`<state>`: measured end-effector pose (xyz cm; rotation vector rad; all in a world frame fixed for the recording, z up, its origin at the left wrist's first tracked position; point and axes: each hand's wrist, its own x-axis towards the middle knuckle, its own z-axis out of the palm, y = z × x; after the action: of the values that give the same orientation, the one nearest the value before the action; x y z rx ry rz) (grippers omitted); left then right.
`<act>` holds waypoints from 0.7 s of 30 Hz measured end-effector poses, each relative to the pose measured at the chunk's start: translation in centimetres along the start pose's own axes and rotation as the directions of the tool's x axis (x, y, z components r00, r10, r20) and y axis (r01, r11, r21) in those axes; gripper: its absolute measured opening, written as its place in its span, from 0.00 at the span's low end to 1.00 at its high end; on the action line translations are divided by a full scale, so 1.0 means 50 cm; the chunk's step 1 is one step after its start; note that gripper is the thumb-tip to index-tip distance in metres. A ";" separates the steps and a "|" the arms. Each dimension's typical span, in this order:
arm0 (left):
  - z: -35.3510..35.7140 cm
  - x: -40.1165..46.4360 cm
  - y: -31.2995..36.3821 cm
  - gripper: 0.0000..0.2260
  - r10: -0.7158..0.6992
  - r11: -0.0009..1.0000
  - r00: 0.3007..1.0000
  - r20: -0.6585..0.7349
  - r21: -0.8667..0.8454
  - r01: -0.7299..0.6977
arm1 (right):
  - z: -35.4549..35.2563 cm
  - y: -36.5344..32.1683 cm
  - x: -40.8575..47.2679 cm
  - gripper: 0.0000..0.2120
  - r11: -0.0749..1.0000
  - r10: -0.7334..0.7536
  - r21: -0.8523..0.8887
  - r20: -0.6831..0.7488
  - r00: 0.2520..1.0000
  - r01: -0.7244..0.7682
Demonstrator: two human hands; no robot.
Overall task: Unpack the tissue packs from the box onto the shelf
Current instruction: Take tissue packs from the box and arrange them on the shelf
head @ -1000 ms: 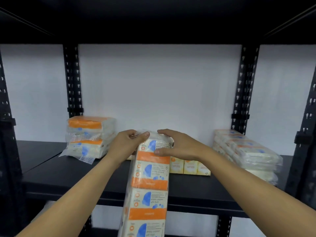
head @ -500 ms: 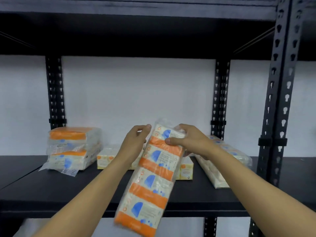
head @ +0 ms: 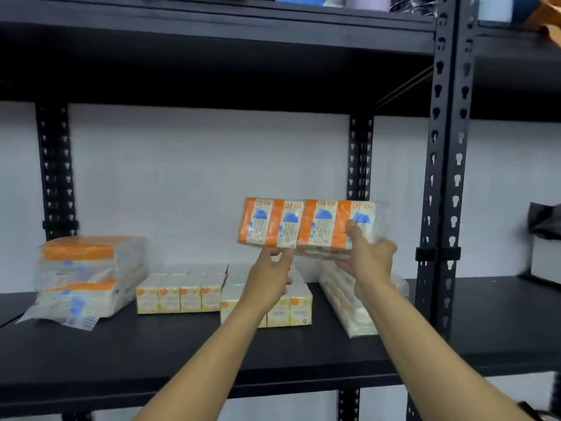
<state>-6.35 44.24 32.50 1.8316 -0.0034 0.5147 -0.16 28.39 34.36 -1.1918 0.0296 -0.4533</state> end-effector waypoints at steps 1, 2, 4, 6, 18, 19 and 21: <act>0.022 0.008 0.001 0.21 -0.032 0.996 0.999 0.018 -0.087 0.034 | -0.003 0.009 -0.008 0.28 0.999 0.022 0.029 -0.012 1.000 -0.022; 0.043 0.015 0.004 0.24 -0.052 0.981 0.998 0.033 -0.183 0.057 | -0.006 0.017 -0.017 0.29 0.997 0.051 0.065 -0.013 0.999 -0.050; 0.079 0.034 0.005 0.24 -0.056 0.927 0.997 0.051 -0.368 0.071 | -0.012 0.027 -0.037 0.29 0.986 0.112 0.119 0.031 0.993 -0.115; 0.105 0.057 0.000 0.21 -0.045 0.867 0.997 0.057 -0.493 0.068 | -0.020 0.038 -0.049 0.29 0.992 0.114 0.049 0.067 0.991 -0.117; 0.177 0.179 0.008 0.03 -0.018 0.893 0.995 0.095 -0.446 0.059 | -0.105 0.024 0.008 0.47 0.880 -0.169 -0.432 0.099 0.981 0.195; 0.182 0.188 0.005 0.03 -0.014 0.899 0.994 0.106 -0.433 0.059 | -0.106 0.021 0.010 0.49 0.845 -0.181 -0.484 0.143 0.973 0.228; 0.193 0.206 -0.001 0.02 -0.030 0.902 0.990 0.135 -0.423 0.085 | -0.105 0.023 0.017 0.50 0.747 -0.204 -0.594 0.220 0.954 0.297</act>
<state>6.28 38.07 33.84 1.4226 -0.1384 0.3238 -0.39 23.76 31.50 -1.9023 -0.1163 -0.6217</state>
